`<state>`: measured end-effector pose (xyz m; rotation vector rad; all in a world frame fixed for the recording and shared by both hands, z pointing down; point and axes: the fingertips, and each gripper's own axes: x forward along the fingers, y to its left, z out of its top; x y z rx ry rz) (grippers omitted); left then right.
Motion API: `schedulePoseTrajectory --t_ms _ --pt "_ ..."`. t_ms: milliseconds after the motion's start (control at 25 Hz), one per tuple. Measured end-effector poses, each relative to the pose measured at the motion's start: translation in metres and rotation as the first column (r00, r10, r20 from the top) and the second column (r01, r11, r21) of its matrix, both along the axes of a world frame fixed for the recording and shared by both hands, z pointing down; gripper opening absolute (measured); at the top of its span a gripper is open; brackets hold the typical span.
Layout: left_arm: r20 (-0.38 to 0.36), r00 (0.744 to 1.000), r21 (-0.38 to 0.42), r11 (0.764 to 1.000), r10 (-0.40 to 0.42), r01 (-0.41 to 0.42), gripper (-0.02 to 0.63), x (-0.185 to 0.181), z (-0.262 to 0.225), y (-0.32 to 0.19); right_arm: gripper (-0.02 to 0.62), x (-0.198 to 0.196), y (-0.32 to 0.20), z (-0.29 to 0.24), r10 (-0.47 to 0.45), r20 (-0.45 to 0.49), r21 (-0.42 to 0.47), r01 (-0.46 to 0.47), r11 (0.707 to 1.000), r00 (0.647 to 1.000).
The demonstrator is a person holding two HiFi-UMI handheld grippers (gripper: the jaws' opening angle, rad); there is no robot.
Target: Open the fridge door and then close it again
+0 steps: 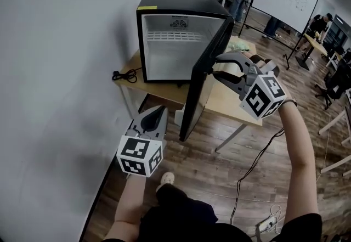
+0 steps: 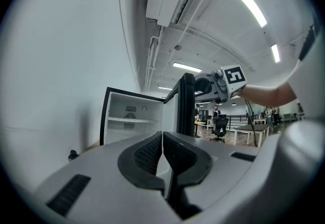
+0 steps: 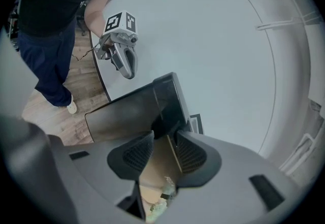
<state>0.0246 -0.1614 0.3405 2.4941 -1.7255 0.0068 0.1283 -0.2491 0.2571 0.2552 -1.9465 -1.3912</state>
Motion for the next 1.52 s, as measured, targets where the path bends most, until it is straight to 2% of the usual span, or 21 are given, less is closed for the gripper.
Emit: schedulePoseTrajectory --t_ms 680,960,1160,1520 --pt "0.023 1.0 -0.009 1.0 0.019 -0.018 0.008 0.035 0.004 0.026 0.117 0.086 0.011 0.004 0.034 -0.117 0.024 -0.032 0.999 0.992" --pt "0.03 0.999 -0.014 0.999 0.034 -0.034 0.008 0.047 0.002 0.031 0.117 0.116 0.009 0.003 0.073 -0.117 0.028 -0.07 0.997 0.99" --pt "0.03 0.999 -0.013 0.999 0.039 -0.038 0.008 0.049 0.004 0.033 0.117 0.12 0.008 0.002 0.089 -0.098 0.029 -0.087 0.996 0.991" --pt "0.01 1.0 -0.019 1.0 0.012 -0.012 0.008 0.023 0.015 0.024 0.117 0.087 0.0 0.009 0.096 -0.084 0.043 -0.093 0.995 0.992"
